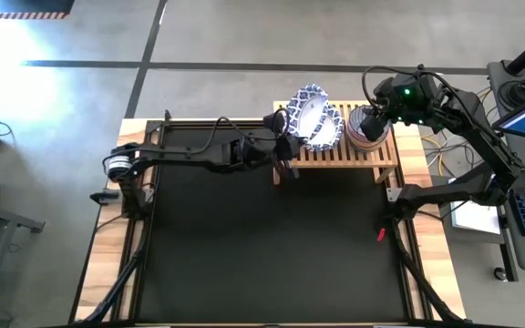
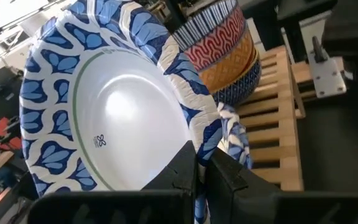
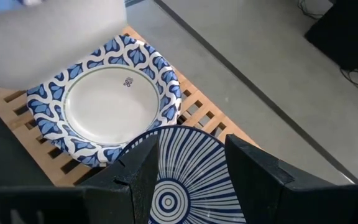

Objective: Place and stack bowls onto a shelf
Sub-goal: Stack the white bowl on top of the other white bowl on the shelf

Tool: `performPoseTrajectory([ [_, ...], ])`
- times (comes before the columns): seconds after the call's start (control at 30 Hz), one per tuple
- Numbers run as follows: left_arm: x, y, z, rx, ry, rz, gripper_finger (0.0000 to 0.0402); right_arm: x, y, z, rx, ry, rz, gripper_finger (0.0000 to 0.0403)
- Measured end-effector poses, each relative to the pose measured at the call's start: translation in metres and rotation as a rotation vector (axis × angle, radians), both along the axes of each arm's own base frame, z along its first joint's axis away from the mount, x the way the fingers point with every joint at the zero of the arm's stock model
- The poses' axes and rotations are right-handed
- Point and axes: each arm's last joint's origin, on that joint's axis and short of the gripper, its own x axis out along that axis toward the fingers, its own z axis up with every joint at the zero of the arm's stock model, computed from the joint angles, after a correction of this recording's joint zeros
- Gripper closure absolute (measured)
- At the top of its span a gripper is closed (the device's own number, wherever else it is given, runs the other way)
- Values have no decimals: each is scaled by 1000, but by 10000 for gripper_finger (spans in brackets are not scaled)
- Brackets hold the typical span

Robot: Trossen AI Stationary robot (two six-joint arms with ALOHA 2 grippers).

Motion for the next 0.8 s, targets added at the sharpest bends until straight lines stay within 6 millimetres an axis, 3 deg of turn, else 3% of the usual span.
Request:
performPoseTrajectory([
  [0.4,6,10,-15,18,55,12,394,0,0,0,0,0,0,229],
  [0.8,5,15,-14,24,45,24,308,0,0,0,0,0,0,229],
])
